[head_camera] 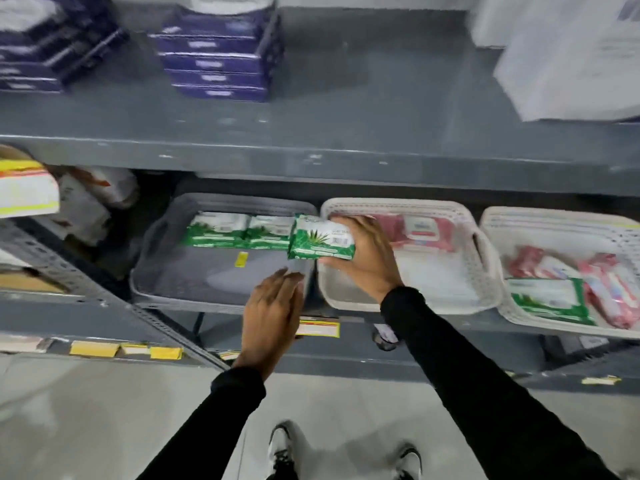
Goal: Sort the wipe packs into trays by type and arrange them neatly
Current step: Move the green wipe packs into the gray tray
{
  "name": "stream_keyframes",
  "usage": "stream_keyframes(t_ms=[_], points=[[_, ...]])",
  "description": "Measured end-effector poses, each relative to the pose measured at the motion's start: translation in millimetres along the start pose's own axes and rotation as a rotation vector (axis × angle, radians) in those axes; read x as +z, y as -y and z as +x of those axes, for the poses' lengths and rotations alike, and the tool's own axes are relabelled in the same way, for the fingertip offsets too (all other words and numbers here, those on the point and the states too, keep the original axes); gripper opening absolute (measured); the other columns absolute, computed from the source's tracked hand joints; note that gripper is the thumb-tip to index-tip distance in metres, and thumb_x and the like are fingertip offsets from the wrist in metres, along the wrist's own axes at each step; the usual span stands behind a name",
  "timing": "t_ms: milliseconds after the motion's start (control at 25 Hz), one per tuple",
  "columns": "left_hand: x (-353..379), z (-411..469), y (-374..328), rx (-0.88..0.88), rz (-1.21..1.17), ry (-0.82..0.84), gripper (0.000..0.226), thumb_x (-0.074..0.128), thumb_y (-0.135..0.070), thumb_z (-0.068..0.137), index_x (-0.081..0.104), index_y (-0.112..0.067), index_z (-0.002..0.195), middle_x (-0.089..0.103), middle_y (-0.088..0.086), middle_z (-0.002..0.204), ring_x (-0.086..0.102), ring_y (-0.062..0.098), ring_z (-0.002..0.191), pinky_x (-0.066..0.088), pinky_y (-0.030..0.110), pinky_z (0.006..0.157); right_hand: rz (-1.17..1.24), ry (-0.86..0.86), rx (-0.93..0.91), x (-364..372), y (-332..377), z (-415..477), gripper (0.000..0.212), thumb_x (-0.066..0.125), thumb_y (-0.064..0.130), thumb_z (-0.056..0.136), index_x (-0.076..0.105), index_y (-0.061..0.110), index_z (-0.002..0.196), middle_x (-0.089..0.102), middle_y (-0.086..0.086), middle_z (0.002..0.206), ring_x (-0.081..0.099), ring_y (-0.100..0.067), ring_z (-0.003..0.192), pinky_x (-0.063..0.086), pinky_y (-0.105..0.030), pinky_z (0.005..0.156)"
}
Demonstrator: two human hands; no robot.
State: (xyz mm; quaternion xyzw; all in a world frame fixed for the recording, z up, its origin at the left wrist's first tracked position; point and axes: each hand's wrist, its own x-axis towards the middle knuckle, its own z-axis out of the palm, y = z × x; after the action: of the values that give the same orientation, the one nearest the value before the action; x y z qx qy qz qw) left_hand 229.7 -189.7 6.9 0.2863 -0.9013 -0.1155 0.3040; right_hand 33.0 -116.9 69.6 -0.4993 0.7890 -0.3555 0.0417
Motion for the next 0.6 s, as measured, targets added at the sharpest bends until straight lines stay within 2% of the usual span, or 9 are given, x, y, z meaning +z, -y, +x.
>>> stream_keyframes(t_ms=[80, 200, 400, 480, 600], points=[[-18, -15, 54, -0.055, 0.098, -0.016, 0.027, 0.047, -0.021, 0.103, 0.069, -0.010, 0.114, 0.073, 0.008, 0.119, 0.060, 0.031, 0.127, 0.048, 0.044, 0.097, -0.029, 0.033, -0.037, 55, 40, 21, 0.068, 0.084, 0.043, 0.069, 0.058, 0.022, 0.128, 0.061, -0.003, 0.127, 0.050, -0.025, 0.121, 0.045, -0.042, 0.099], [-23, -37, 101, -0.089, 0.203, 0.040, 0.034, 0.041, -0.028, 0.104, 0.069, -0.010, 0.112, 0.073, 0.011, 0.116, 0.060, 0.033, 0.125, 0.042, 0.046, 0.107, -0.211, 0.094, -0.074, 121, 72, 42, 0.068, 0.085, 0.038, 0.069, 0.056, 0.019, 0.128, 0.060, -0.006, 0.127, 0.051, -0.030, 0.122, 0.048, -0.044, 0.095], [-24, -36, 104, -0.057, 0.174, 0.091, 0.030, 0.042, -0.027, 0.102, 0.068, -0.012, 0.104, 0.071, 0.008, 0.113, 0.058, 0.032, 0.125, 0.039, 0.045, 0.106, -0.384, 0.185, 0.064, 163, 61, 48, 0.068, 0.081, 0.004, 0.067, 0.050, 0.016, 0.126, 0.052, -0.006, 0.130, 0.047, -0.029, 0.127, 0.056, -0.046, 0.085], [-26, -33, 99, -0.076, 0.140, 0.092, 0.032, 0.040, -0.028, 0.103, 0.068, -0.013, 0.109, 0.070, 0.008, 0.119, 0.056, 0.031, 0.128, 0.039, 0.044, 0.106, -0.404, 0.175, 0.029, 157, 60, 46, 0.072, 0.084, 0.008, 0.066, 0.050, 0.018, 0.128, 0.052, -0.005, 0.131, 0.047, -0.026, 0.128, 0.054, -0.044, 0.091], [-21, -18, 73, -0.046, 0.022, 0.099, 0.035, 0.040, -0.030, 0.104, 0.067, -0.013, 0.118, 0.067, 0.007, 0.130, 0.054, 0.030, 0.133, 0.041, 0.045, 0.107, -0.271, 0.099, 0.013, 118, 56, 38, 0.074, 0.087, 0.027, 0.069, 0.051, 0.017, 0.133, 0.053, -0.006, 0.136, 0.047, -0.026, 0.129, 0.047, -0.042, 0.101]])
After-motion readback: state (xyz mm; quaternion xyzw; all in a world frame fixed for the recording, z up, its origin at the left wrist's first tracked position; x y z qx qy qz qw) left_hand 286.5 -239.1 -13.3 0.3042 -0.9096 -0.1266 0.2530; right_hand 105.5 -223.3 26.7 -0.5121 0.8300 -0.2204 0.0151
